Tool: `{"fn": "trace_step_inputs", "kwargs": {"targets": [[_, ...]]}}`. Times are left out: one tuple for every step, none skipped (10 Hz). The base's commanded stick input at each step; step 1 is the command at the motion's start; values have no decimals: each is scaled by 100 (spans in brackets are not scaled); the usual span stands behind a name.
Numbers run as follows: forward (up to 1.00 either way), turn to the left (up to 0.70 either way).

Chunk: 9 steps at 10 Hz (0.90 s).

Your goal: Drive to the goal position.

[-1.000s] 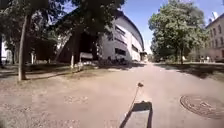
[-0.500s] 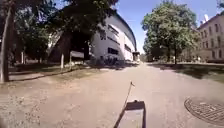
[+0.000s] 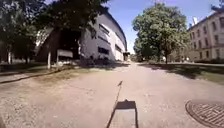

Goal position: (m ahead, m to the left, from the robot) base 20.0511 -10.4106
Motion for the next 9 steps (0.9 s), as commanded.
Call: {"fn": "trace_step_inputs", "kwargs": {"targets": [[70,0],[70,0],[70,0],[70,-25],[70,-35],[70,-35],[70,-35],[70,-35],[70,-35]]}}
